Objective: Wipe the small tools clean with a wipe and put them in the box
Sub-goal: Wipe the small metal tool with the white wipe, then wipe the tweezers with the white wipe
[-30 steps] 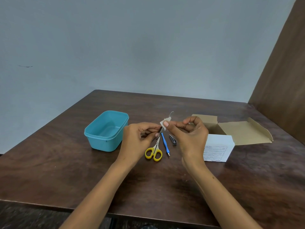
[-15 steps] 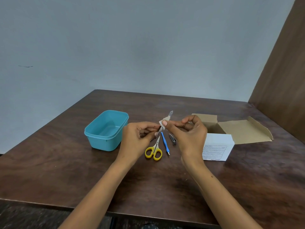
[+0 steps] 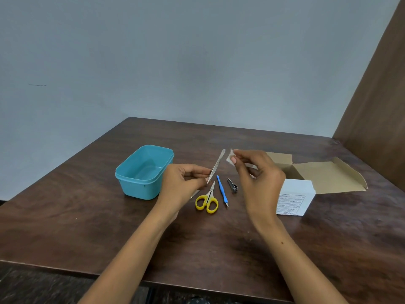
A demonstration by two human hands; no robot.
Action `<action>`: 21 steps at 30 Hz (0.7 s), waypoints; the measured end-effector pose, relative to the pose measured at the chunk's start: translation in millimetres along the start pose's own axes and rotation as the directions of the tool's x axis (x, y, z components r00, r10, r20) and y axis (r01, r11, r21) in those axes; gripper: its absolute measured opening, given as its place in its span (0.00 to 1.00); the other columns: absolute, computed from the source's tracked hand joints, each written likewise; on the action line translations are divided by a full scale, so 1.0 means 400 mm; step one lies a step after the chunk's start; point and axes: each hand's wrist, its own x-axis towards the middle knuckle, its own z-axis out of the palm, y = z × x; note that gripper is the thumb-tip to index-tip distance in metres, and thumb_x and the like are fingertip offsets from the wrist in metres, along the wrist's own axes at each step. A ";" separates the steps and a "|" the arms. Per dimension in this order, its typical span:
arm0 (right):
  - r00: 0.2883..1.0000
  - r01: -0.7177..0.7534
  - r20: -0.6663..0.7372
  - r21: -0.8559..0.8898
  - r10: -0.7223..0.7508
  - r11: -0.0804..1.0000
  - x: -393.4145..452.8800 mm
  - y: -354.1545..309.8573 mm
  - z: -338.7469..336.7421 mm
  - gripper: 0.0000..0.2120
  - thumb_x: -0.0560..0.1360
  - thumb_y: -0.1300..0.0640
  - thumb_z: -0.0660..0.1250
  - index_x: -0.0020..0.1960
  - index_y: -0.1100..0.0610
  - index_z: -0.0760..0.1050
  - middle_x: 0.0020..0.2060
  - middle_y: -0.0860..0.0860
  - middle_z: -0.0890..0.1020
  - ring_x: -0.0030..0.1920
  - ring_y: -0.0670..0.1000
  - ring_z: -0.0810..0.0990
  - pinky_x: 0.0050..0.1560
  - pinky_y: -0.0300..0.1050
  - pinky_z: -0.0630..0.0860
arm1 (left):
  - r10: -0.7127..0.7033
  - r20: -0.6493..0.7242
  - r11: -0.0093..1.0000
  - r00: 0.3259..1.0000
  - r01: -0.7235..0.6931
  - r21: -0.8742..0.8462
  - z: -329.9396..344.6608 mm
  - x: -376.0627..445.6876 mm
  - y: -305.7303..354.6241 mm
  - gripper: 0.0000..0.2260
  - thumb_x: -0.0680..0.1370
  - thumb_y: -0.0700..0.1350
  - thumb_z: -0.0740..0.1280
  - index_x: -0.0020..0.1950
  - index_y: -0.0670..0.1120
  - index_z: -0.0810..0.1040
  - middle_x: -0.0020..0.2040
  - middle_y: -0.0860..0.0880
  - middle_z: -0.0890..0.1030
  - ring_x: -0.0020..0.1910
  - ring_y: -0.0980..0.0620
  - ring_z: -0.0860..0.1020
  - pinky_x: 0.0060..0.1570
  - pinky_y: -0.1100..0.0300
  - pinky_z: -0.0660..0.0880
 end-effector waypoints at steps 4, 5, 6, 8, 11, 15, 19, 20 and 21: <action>0.991 0.119 0.076 -0.120 -0.111 0.986 0.003 0.021 0.014 0.07 0.72 0.65 0.70 0.48 0.58 0.83 0.42 0.51 0.81 0.39 0.45 0.78 0.39 0.35 0.75 | 0.014 0.047 1.000 0.999 -0.014 -0.011 0.003 -0.007 0.003 0.11 0.71 0.29 0.70 0.46 0.43 0.84 0.39 0.49 0.85 0.37 0.56 0.84 0.38 0.68 0.78; 0.989 0.129 0.095 -0.149 -0.116 0.980 0.004 0.028 0.019 0.07 0.72 0.65 0.70 0.48 0.58 0.83 0.42 0.52 0.81 0.38 0.45 0.78 0.38 0.37 0.75 | 0.023 0.058 1.000 0.998 -0.023 -0.003 0.003 -0.008 0.004 0.11 0.71 0.30 0.70 0.46 0.44 0.84 0.39 0.49 0.85 0.37 0.57 0.83 0.37 0.69 0.78; 0.986 0.139 0.115 -0.174 -0.120 0.975 0.004 0.035 0.022 0.07 0.72 0.65 0.70 0.48 0.58 0.83 0.42 0.52 0.82 0.38 0.46 0.79 0.38 0.38 0.75 | 0.031 0.064 0.999 0.997 -0.032 0.006 0.004 -0.009 0.004 0.11 0.71 0.30 0.70 0.46 0.45 0.84 0.39 0.49 0.84 0.37 0.58 0.83 0.37 0.69 0.77; 0.979 0.166 0.154 -0.212 -0.135 0.963 -0.003 0.044 0.027 0.06 0.72 0.65 0.71 0.47 0.57 0.84 0.42 0.53 0.82 0.38 0.49 0.80 0.37 0.40 0.76 | 0.040 0.069 0.999 0.997 -0.041 0.016 0.006 -0.008 0.004 0.12 0.72 0.30 0.69 0.44 0.46 0.83 0.39 0.49 0.84 0.38 0.57 0.83 0.38 0.69 0.78; 0.964 0.212 0.212 -0.242 -0.161 0.947 -0.024 0.042 0.029 0.06 0.71 0.65 0.72 0.46 0.57 0.84 0.41 0.53 0.81 0.37 0.47 0.78 0.36 0.37 0.74 | 0.051 0.059 0.998 0.997 -0.054 0.036 0.008 -0.006 0.000 0.12 0.72 0.29 0.69 0.46 0.46 0.83 0.39 0.48 0.84 0.39 0.55 0.82 0.38 0.68 0.78; 0.971 0.189 0.185 -0.219 -0.150 0.957 -0.019 0.042 0.020 0.06 0.72 0.64 0.69 0.46 0.58 0.84 0.41 0.53 0.81 0.38 0.47 0.77 0.38 0.35 0.72 | 0.055 0.075 0.998 0.996 -0.058 0.033 0.008 -0.007 -0.002 0.12 0.72 0.29 0.69 0.47 0.45 0.83 0.38 0.49 0.83 0.37 0.57 0.82 0.39 0.66 0.79; 0.993 0.096 0.087 -0.213 -0.079 0.972 0.007 0.048 0.013 0.07 0.72 0.67 0.70 0.47 0.59 0.83 0.41 0.53 0.80 0.37 0.48 0.78 0.38 0.37 0.74 | 0.050 0.114 0.999 0.992 -0.050 -0.005 0.009 -0.008 -0.003 0.13 0.72 0.29 0.69 0.44 0.47 0.82 0.37 0.47 0.83 0.37 0.55 0.81 0.42 0.62 0.80; 0.994 0.092 0.084 -0.213 -0.076 0.973 0.005 0.048 0.014 0.07 0.72 0.67 0.70 0.47 0.58 0.83 0.41 0.53 0.80 0.38 0.47 0.78 0.39 0.36 0.74 | 0.045 0.116 0.999 0.992 -0.043 -0.023 0.009 -0.008 -0.003 0.13 0.72 0.29 0.68 0.44 0.47 0.82 0.37 0.46 0.83 0.37 0.55 0.81 0.41 0.62 0.80; 0.993 0.093 0.091 -0.206 -0.076 0.974 -0.001 0.047 0.015 0.07 0.72 0.67 0.70 0.47 0.58 0.83 0.41 0.53 0.80 0.38 0.47 0.78 0.39 0.36 0.74 | 0.039 0.117 0.999 0.992 -0.035 -0.039 0.009 -0.008 -0.002 0.13 0.72 0.28 0.68 0.44 0.47 0.82 0.37 0.45 0.83 0.37 0.55 0.82 0.41 0.63 0.80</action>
